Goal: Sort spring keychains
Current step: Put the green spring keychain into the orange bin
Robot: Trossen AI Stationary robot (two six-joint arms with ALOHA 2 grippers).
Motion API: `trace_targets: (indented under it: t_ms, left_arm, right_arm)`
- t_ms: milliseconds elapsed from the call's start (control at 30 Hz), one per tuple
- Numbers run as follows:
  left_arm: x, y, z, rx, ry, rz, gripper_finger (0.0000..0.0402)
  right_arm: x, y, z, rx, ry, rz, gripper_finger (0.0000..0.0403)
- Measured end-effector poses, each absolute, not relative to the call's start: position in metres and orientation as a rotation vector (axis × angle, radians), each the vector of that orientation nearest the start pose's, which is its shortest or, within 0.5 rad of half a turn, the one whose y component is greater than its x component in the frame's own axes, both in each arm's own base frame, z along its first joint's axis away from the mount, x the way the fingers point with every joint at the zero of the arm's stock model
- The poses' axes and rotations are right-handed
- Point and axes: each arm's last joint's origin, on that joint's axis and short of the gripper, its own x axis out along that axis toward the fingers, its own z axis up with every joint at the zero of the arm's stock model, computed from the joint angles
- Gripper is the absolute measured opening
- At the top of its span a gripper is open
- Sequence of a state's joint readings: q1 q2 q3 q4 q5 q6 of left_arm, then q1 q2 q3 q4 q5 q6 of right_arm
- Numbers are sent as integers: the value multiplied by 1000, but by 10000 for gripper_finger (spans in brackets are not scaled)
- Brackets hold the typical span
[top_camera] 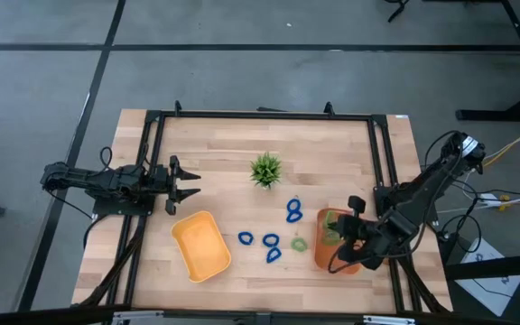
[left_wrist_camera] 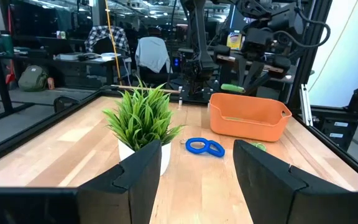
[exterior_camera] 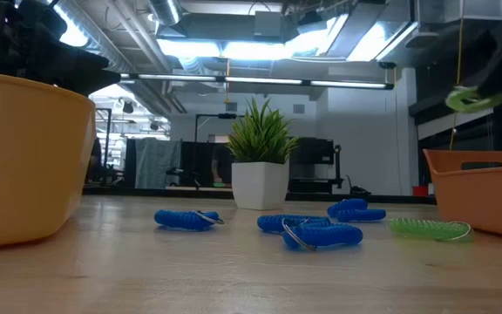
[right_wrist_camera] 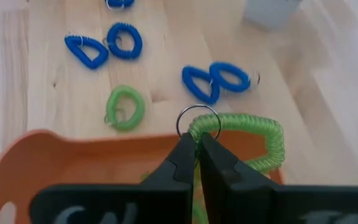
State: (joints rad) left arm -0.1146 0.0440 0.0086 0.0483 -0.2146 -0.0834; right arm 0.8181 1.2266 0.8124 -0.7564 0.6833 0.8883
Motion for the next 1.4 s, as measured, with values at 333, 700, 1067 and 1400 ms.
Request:
trace_targets:
  t_ms: [333,700,1067,1400]
  left_arm:
    - [99,-5,168,-85,-17,99,196]
    - [99,-5,168,-85,-17,99,196]
    - [99,-5,168,-85,-17,100,196]
    - [99,-5,168,-85,-17,100,196]
  right_arm:
    - [148,152,218,173,870,-298,11]
    - [147,159,209,241,949,-305,11]
    - [147,160,208,250,942,-318,50]
    - [148,159,209,196,920,-302,89]
